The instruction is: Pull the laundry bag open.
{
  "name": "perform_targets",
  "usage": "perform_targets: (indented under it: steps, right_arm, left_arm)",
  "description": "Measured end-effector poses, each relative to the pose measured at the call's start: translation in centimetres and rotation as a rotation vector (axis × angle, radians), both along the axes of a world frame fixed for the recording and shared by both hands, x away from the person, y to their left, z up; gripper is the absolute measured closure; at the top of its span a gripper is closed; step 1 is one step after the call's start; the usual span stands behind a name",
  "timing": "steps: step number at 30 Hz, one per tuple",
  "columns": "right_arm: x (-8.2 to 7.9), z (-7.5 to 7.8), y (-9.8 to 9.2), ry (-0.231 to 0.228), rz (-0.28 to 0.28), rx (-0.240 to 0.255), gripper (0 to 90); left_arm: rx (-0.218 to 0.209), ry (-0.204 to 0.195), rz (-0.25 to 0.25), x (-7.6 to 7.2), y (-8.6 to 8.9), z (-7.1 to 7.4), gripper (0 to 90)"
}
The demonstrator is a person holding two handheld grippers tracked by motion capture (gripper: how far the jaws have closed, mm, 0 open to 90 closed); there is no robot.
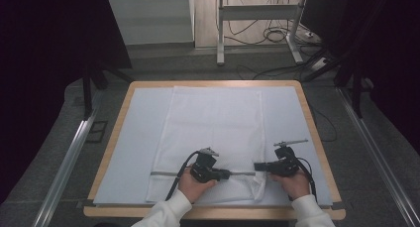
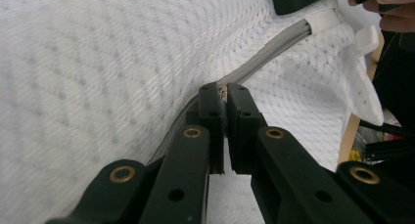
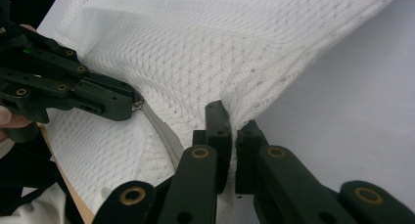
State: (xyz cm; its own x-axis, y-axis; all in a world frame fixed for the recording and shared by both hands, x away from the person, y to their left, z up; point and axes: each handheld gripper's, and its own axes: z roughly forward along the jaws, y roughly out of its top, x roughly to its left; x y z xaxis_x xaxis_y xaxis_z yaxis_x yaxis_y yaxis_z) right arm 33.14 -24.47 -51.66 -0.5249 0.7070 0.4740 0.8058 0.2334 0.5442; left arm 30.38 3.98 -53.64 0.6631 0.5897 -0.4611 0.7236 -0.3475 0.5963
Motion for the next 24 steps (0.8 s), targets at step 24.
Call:
perform_targets:
  steps: [24]
  right_arm:
    - [0.0, -0.1, 0.1, -0.004, 0.01, -0.016, 87.3]
  left_arm:
    - [-0.007, 0.015, 0.019, -0.5, 2.1, -0.2, 86.8]
